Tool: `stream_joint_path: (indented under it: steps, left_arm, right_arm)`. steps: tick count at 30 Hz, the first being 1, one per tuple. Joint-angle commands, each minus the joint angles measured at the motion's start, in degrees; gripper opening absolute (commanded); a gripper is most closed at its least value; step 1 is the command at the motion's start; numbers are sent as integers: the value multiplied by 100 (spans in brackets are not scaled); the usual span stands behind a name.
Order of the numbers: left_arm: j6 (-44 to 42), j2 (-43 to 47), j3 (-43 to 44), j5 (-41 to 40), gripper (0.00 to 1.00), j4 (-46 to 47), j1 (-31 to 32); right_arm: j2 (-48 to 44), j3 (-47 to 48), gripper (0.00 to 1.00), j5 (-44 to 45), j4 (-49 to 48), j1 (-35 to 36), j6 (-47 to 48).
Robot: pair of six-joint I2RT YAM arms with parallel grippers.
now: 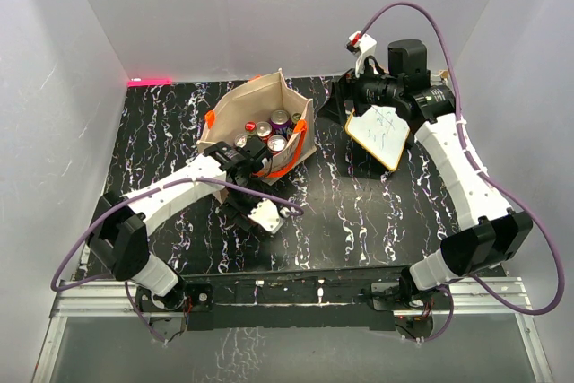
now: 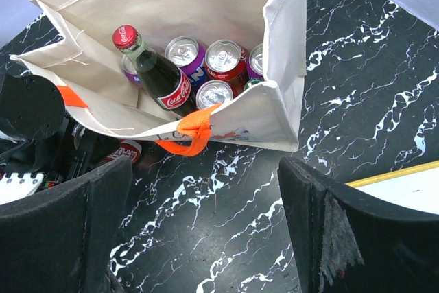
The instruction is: Place the beverage into the canvas bag
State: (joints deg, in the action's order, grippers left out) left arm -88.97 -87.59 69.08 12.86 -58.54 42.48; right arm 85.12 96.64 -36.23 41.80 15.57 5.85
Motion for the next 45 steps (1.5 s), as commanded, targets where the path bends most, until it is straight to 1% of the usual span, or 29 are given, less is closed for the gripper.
stream_joint_path:
  steps: [1,3,7,8,11,14,17,19,21,24,27,30,31,35,40,45]
  left_arm:
    - [-7,-77,-51,77,67,-304,-48]
    - [63,-80,-69,81,64,-322,-50]
    - [152,-45,-104,100,64,-298,-47]
    - [178,-52,-105,114,62,-298,-47]
    - [370,-68,55,241,53,-362,-28]
    - [827,-112,514,534,43,-520,62]
    - [1354,-119,977,901,30,-704,137]
    - [1555,-62,1158,1030,21,-800,138]
    - [1642,9,1204,1035,17,-818,133]
    - [1795,61,1060,994,14,-588,181]
    - [2001,-86,1060,897,10,-413,395]
    - [2237,-231,1258,834,1,-333,539]
    - [2287,-265,1315,798,0,-323,576]
    - [2368,-352,1443,711,0,-311,708]
    - [2511,-498,1161,492,0,17,895]
    - [2646,-834,1130,137,0,117,1064]
  right_arm:
    - [29,17,90,-120,-321,-37,-61]
    - [31,8,90,-130,-317,-40,-67]
    - [36,-6,90,-143,-331,-45,-87]
    - [39,-6,90,-147,-338,-51,-84]
    - [33,3,90,-156,-339,-48,-104]
    - [31,-3,90,-169,-348,-51,-118]
    - [31,-5,90,-174,-357,-48,-120]
    - [39,2,90,-165,-357,-47,-134]
    - [56,4,90,-174,-365,-54,-137]
    - [91,3,90,-191,-366,-52,-138]
    - [101,4,90,-193,-365,-47,-138]
    - [56,-42,90,-122,-350,-58,-95]
    - [33,-74,90,-106,-348,-67,-83]
    - [-20,-145,90,-95,-348,-116,-66]
    - [19,-128,90,-134,-344,-153,-71]
    - [-1,-173,89,-126,-344,-159,-60]
